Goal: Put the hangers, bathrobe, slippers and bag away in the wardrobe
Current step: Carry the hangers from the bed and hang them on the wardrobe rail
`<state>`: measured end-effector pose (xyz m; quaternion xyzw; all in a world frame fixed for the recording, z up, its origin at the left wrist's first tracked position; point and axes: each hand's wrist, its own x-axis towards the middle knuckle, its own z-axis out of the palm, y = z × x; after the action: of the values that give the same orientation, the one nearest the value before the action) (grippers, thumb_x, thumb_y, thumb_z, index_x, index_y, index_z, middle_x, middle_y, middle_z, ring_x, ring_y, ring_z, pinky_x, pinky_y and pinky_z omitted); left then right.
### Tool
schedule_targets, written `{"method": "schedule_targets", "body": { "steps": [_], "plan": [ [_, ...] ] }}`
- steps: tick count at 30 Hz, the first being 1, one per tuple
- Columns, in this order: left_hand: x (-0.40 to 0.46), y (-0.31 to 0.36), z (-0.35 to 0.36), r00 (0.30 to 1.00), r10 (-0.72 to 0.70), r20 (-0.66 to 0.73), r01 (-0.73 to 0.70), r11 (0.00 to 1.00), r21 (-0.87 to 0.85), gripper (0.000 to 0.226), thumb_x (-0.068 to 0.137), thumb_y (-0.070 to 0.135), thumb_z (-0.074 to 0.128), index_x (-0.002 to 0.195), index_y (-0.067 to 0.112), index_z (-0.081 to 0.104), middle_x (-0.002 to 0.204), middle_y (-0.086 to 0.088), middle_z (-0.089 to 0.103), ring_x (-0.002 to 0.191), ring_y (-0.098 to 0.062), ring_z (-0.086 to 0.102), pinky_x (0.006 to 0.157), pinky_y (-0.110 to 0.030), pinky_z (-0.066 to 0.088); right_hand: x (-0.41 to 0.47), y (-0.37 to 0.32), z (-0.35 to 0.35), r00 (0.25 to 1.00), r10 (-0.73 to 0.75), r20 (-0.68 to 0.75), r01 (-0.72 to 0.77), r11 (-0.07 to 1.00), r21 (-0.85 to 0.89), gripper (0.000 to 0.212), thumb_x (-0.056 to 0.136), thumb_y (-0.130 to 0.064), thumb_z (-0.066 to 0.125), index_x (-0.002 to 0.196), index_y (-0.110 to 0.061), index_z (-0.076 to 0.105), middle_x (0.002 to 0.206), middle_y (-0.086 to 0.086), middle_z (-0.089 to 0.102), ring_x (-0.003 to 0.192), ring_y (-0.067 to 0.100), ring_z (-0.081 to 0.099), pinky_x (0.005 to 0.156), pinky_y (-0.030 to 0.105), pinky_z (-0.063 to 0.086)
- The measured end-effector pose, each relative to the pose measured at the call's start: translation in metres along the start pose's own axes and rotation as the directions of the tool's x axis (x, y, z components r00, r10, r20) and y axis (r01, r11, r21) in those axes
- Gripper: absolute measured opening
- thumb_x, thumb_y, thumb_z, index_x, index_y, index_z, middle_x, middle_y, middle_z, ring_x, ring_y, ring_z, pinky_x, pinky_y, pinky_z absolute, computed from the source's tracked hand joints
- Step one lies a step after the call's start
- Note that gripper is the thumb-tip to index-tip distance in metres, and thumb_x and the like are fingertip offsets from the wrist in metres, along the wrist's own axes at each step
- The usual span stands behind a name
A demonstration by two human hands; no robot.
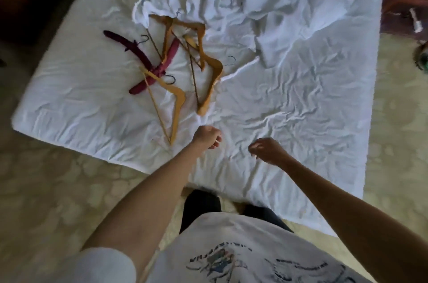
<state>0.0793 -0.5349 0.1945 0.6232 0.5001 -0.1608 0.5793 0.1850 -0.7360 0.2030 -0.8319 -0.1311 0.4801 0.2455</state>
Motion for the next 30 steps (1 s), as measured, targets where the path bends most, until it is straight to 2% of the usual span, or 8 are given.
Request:
{"method": "schedule_targets", "body": {
  "steps": [3,11,14,17,19,23,27,30],
  "plan": [
    [0.019,0.004,-0.017,0.994,-0.031,-0.107,0.020,0.994,-0.103,0.009,0.092,0.018,0.063,0.087,0.012,0.068,0.075,-0.005,0.072,0.051,-0.011,0.063,0.047,-0.022,0.049,0.042,-0.044,-0.010,0.994,-0.096,0.061,0.100,0.993,-0.057,0.016,0.083,-0.011,0.069,0.071,-0.020,0.071,0.079,0.012,0.076,0.062,0.018,0.065,0.064,0.025,0.050],
    [0.117,-0.016,-0.081,0.948,-0.159,-0.276,0.110,0.976,-0.186,0.019,0.095,0.016,0.056,0.096,0.004,0.070,0.073,-0.006,0.070,0.049,-0.013,0.062,0.040,-0.020,0.046,0.176,-0.129,0.016,0.984,-0.140,0.113,0.153,0.981,-0.121,0.011,0.091,-0.017,0.067,0.098,-0.013,0.075,0.085,0.005,0.075,0.066,0.010,0.068,0.066,0.018,0.055],
    [0.176,-0.036,-0.102,0.932,-0.202,-0.301,0.166,0.976,-0.142,0.023,0.087,0.013,0.053,0.091,0.001,0.073,0.080,-0.012,0.074,0.065,-0.025,0.070,0.054,-0.027,0.055,0.243,-0.140,0.040,0.989,-0.091,0.115,0.111,0.977,-0.180,0.020,0.093,-0.019,0.067,0.107,-0.008,0.075,0.092,0.008,0.075,0.077,0.018,0.072,0.071,0.023,0.058],
    [0.230,-0.052,-0.111,0.896,-0.151,-0.418,0.223,0.966,0.128,0.028,0.085,0.021,0.053,0.101,0.006,0.071,0.104,-0.013,0.072,0.100,-0.035,0.068,0.074,-0.033,0.051,0.303,-0.144,0.064,0.992,-0.092,-0.088,0.071,0.972,-0.222,0.044,0.093,-0.034,0.066,0.130,-0.011,0.061,0.124,0.010,0.068,0.116,0.028,0.063,0.098,0.036,0.051],
    [0.261,-0.061,-0.109,0.859,-0.076,-0.507,0.244,0.931,0.274,0.033,0.091,0.029,0.054,0.115,0.008,0.063,0.118,-0.012,0.067,0.111,-0.033,0.063,0.082,-0.038,0.050,0.336,-0.144,0.080,0.969,-0.063,-0.239,0.025,0.986,-0.162,0.058,0.094,-0.039,0.065,0.141,-0.011,0.046,0.138,0.013,0.058,0.130,0.034,0.052,0.106,0.042,0.043],
    [0.305,-0.082,-0.094,0.857,0.031,-0.515,0.218,0.883,0.415,0.042,0.092,0.032,0.060,0.125,0.008,0.052,0.127,-0.012,0.059,0.120,-0.031,0.056,0.088,-0.041,0.048,0.387,-0.134,0.113,0.941,0.032,-0.338,-0.044,0.999,-0.027,0.066,0.090,-0.036,0.068,0.142,-0.008,0.039,0.138,0.016,0.054,0.128,0.036,0.052,0.103,0.042,0.044],
    [0.327,-0.098,-0.085,0.820,0.124,-0.559,0.158,0.889,0.429,0.039,0.094,0.030,0.059,0.124,0.006,0.052,0.120,-0.014,0.064,0.114,-0.033,0.061,0.086,-0.043,0.050,0.417,-0.119,0.139,0.859,0.020,-0.511,-0.025,1.000,-0.004,0.054,0.087,-0.028,0.064,0.135,-0.010,0.045,0.129,0.013,0.059,0.119,0.034,0.056,0.100,0.043,0.045],
    [0.330,-0.103,-0.091,0.828,0.193,-0.526,0.140,0.838,0.528,0.038,0.097,0.041,0.056,0.114,0.007,0.059,0.110,-0.015,0.068,0.104,-0.036,0.065,0.080,-0.041,0.049,0.424,-0.119,0.139,0.842,0.095,-0.531,-0.029,0.991,0.131,0.042,0.083,-0.031,0.064,0.121,-0.015,0.056,0.115,0.007,0.066,0.106,0.029,0.063,0.094,0.043,0.053]
  ]
}}
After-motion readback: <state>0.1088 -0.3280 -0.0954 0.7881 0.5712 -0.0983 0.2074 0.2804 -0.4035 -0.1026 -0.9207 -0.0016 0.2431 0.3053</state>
